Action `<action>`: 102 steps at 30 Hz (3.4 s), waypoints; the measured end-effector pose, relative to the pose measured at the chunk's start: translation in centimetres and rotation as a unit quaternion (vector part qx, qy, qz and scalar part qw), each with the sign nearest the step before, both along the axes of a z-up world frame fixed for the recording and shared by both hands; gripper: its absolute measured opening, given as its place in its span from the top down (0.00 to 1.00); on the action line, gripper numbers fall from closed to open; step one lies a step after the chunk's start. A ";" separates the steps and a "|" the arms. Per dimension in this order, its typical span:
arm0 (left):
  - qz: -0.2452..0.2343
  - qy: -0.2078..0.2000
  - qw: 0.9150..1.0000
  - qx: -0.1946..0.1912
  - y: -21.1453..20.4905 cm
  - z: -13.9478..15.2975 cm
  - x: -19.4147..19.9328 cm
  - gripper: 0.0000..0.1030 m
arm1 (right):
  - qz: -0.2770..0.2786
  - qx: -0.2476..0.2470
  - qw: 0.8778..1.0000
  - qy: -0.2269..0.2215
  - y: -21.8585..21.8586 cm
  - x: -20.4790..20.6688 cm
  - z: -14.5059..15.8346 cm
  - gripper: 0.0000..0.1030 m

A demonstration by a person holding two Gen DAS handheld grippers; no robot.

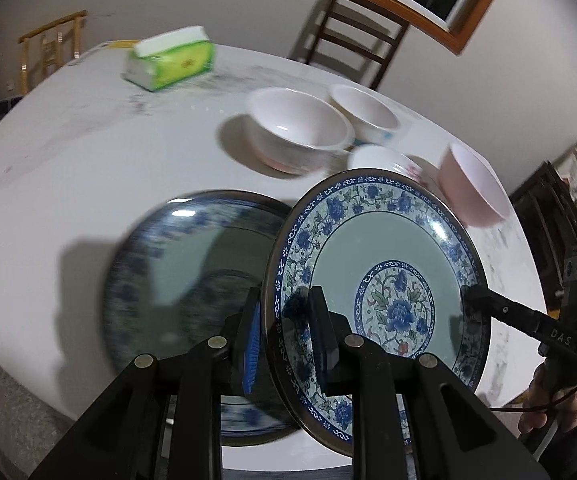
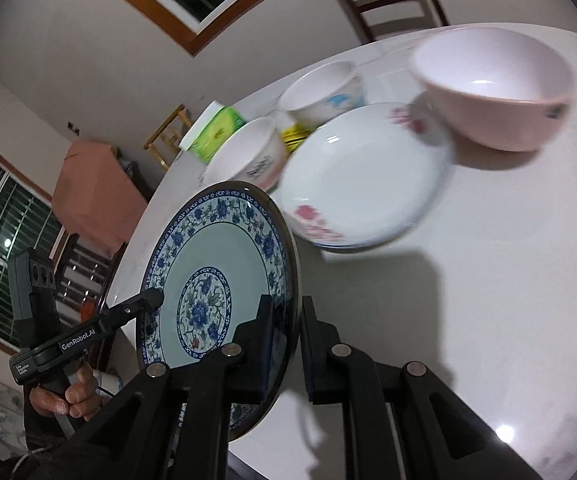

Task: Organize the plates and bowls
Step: 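Lower the held plate onto the other blue-and-white plate with the left gripper, then open the left gripper and withdraw it from the stacked plates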

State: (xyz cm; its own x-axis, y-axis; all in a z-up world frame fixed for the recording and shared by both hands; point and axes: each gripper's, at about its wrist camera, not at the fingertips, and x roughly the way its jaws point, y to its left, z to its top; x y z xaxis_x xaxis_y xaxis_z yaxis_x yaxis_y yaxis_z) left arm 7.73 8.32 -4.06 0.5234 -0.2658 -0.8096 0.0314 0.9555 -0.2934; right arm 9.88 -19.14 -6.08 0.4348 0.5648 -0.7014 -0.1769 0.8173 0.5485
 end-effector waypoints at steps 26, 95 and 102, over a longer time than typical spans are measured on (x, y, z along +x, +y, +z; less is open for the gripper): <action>0.076 0.022 0.997 0.000 8.9 -2.7 -0.8 0.81 | 0.043 -0.013 0.998 0.046 9.0 3.1 -2.2 0.88; 0.064 0.012 0.995 0.069 7.2 -3.9 0.4 0.66 | 0.077 -0.205 0.975 0.032 13.3 3.0 -0.1 0.70; 0.084 0.004 0.992 0.093 7.7 -3.1 0.0 0.59 | 0.051 -0.174 0.983 0.015 11.5 2.4 0.4 0.70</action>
State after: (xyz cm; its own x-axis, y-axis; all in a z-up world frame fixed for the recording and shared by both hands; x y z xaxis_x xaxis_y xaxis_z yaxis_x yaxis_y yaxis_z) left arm 7.73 15.97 -7.15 0.5419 -0.0211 -0.8402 -0.1348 0.9846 -0.1117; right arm 12.27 -7.60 -5.64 0.3639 0.3272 -0.8720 -0.2552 0.9355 0.2445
